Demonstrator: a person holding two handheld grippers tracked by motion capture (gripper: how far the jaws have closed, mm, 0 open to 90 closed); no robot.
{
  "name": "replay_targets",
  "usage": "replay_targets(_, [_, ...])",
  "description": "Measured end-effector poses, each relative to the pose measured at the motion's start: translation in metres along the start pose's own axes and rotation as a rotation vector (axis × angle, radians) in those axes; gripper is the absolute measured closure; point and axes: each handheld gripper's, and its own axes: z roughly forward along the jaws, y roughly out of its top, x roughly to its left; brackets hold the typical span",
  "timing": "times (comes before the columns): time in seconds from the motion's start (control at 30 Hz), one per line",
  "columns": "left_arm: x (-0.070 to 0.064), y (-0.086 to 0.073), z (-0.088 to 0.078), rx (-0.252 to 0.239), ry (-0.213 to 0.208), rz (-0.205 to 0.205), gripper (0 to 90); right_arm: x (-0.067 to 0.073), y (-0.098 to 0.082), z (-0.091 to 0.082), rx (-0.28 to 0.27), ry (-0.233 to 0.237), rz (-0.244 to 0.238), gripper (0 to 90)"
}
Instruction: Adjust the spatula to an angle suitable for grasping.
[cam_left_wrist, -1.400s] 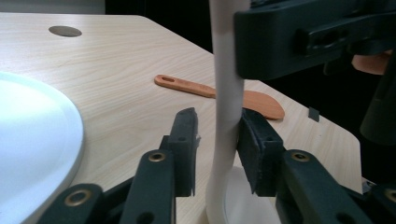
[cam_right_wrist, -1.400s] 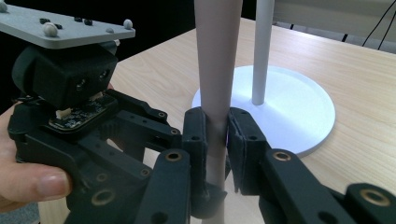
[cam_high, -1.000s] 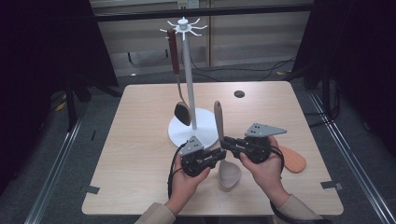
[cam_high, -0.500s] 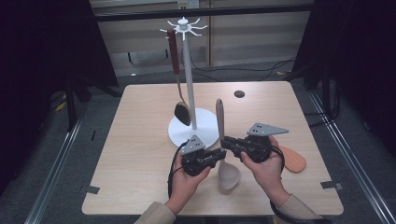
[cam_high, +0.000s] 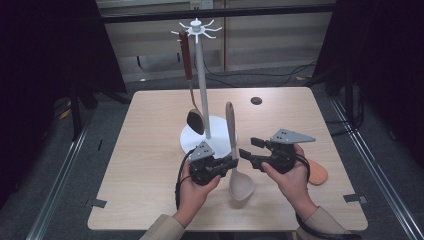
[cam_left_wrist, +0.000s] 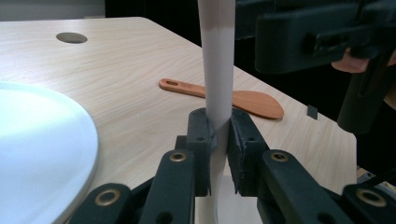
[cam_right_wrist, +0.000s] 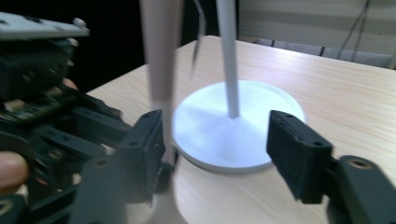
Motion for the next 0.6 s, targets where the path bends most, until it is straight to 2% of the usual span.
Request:
replay_targets(0.07, [0.002, 0.001, -0.002, -0.006, -0.006, 0.001, 80.0, -0.006, -0.002, -0.002, 0.007, -0.028, -0.015, 30.3])
replay_targets(0.1, [0.003, 0.002, -0.003, -0.003, 0.005, 0.004, 80.0, -0.006, -0.002, -0.002, 0.007, -0.028, -0.015, 30.3])
replay_targets(0.2, [0.006, 0.004, -0.005, -0.012, 0.003, -0.002, 80.0, -0.011, -0.004, -0.004, 0.008, -0.044, -0.036, 27.5])
replay_targets(0.27, [0.008, 0.005, -0.007, -0.012, 0.003, 0.005, 80.0, -0.014, -0.007, -0.005, 0.014, -0.07, -0.047, 25.1])
replay_targets(0.43, [0.011, 0.009, -0.012, -0.003, 0.019, 0.015, 80.0, -0.024, -0.014, -0.004, 0.053, -0.099, -0.056, 21.4])
replay_targets(0.6, [0.015, 0.013, -0.017, -0.012, 0.012, 0.022, 80.0, -0.029, -0.017, -0.004, 0.072, -0.117, -0.053, 17.5])
